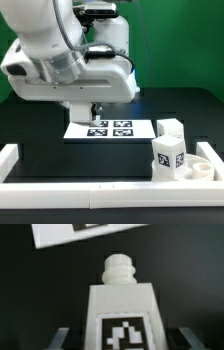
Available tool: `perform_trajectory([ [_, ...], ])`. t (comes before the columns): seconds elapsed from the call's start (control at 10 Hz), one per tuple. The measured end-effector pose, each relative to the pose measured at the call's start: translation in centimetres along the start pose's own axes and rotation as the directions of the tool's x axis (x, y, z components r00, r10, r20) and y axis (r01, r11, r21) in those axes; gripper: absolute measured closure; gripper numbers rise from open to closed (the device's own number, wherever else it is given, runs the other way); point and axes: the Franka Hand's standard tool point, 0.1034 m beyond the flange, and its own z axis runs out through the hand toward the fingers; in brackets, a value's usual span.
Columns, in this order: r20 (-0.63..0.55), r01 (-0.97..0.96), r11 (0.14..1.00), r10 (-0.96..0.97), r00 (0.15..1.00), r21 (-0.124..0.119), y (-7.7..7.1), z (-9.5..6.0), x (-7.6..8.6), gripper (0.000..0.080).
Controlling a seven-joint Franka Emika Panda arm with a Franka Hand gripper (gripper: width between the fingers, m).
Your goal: Assemble stool
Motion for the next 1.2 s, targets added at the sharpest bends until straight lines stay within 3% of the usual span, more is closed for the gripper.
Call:
perform_trajectory([
  [0.1, -0.051, 0.032, 0.999, -0.034, 0.998, -0.033, -1.9, -2.1, -0.4, 0.0466],
  [0.2, -0.164, 0.09, 0.994, -0.099, 0.982, -0.061, -4.4, -5.0, 0.2, 0.0466],
  [0.3, -0.252, 0.133, 0.987, -0.152, 0.956, -0.092, -6.2, -6.6, 0.5, 0.0466],
  [0.4, -0.28, 0.151, 0.983, -0.173, 0.944, -0.1, -7.1, -7.1, 0.2, 0.0466],
  [0.6, -0.403, 0.151, 0.984, -0.178, 0.898, -0.099, -7.1, -7.0, 0.9, 0.0466],
  [0.7, -0.498, 0.104, 0.989, -0.143, 0.856, -0.105, -8.0, -7.7, 1.4, 0.0466],
  [0.8, -0.585, 0.112, 0.985, -0.167, 0.793, -0.13, -11.3, -8.0, 1.0, 0.0466],
  [0.9, -0.605, 0.133, 0.983, -0.18, 0.776, -0.122, -13.2, -8.0, 0.7, 0.0466],
  [1.0, -0.687, 0.121, 0.989, -0.146, 0.712, -0.086, -15.1, -8.4, 1.4, 0.0466],
  [1.1, -0.731, 0.123, 0.991, -0.124, 0.671, -0.054, -16.9, -7.1, 1.1, 0.0466],
  [1.2, -0.773, 0.132, 0.991, -0.105, 0.625, -0.028, -17.0, -6.1, 0.8, 0.0466],
])
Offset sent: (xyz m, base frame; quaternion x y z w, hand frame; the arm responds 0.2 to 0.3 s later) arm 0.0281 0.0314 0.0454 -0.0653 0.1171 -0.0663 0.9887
